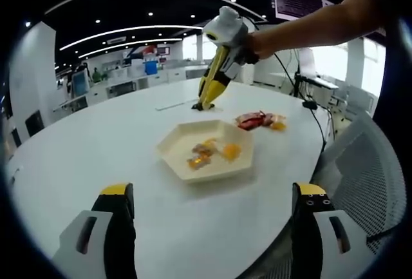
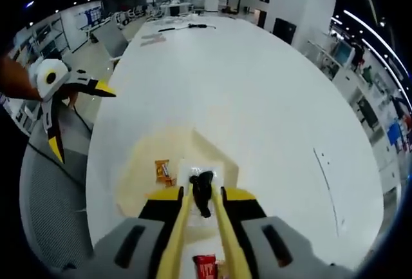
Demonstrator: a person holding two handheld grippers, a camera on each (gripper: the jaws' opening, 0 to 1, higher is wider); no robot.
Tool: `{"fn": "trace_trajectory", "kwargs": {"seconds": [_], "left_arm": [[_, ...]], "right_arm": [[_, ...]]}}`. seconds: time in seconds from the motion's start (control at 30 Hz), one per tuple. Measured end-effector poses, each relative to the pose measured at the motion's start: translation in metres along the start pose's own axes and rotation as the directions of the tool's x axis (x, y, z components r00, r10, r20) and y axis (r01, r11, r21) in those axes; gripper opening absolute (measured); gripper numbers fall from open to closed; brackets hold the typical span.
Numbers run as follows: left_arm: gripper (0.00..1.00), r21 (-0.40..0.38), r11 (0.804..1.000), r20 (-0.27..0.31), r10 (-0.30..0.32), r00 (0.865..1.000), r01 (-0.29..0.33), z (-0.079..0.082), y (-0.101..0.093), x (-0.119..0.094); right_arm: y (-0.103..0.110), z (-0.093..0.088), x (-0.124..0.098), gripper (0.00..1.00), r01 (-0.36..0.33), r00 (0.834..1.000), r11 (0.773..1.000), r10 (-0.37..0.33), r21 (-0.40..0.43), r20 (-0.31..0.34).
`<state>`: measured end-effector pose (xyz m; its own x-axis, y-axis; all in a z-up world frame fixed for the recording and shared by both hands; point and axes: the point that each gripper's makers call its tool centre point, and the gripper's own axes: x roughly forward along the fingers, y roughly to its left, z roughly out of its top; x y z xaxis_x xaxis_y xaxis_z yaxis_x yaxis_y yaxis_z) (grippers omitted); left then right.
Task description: Place the target food into the container with the food tongs after gripping and lifting it, then release it inside without dropping or visibly crushing the food.
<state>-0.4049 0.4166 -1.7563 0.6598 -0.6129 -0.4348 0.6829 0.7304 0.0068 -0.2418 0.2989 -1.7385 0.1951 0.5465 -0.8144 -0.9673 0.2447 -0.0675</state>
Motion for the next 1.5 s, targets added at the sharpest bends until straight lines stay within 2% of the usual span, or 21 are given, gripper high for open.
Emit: {"fn": "trace_trajectory", "kwargs": {"seconds": [0.53, 0.73, 0.9, 1.1, 1.27, 1.33, 1.4, 1.5], "left_arm": [[0.99, -0.006, 1.0, -0.002, 0.002, 1.0, -0.002, 0.0, 0.001, 0.0], [0.98, -0.007, 1.0, -0.003, 0.004, 1.0, -0.004, -0.001, 0.002, 0.0], [0.98, -0.006, 1.0, -0.006, 0.004, 1.0, -0.004, -0.002, 0.002, 0.0], [0.98, -0.003, 1.0, -0.007, 0.001, 1.0, -0.001, -0.002, 0.002, 0.0], [0.99, 0.003, 1.0, -0.01, 0.003, 1.0, -0.003, -0.002, 0.002, 0.001], [1.0, 0.043, 0.998, 0.015, 0.036, 0.999, -0.036, 0.002, 0.008, 0.0], [1.0, 0.016, 0.999, 0.009, 0.031, 0.999, -0.031, 0.0, 0.007, -0.001], [1.0, 0.022, 0.999, 0.009, 0.029, 1.0, -0.029, 0.001, 0.007, 0.0]], "right_arm": [[-0.004, 0.007, 0.0, 0.24, 0.004, 1.0, 1.0, -0.004, -0.018, 0.028], [0.001, 0.013, -0.006, 0.25, -0.001, 0.996, 0.998, 0.007, -0.065, 0.084], [0.008, 0.019, -0.023, 0.26, -0.012, 0.99, 0.998, 0.021, -0.066, 0.139], [0.006, 0.008, -0.043, 0.26, 0.018, 0.988, 0.998, -0.008, -0.061, 0.153], [0.001, -0.009, -0.058, 0.27, 0.043, 0.987, 0.998, -0.037, -0.036, 0.153], [0.002, -0.014, -0.062, 0.27, 0.046, 0.988, 0.999, -0.041, -0.03, 0.151], [0.003, -0.021, -0.066, 0.27, 0.049, 0.987, 0.998, -0.043, -0.03, 0.152], [0.005, -0.029, -0.072, 0.27, 0.052, 0.987, 0.998, -0.046, -0.031, 0.151]]}}
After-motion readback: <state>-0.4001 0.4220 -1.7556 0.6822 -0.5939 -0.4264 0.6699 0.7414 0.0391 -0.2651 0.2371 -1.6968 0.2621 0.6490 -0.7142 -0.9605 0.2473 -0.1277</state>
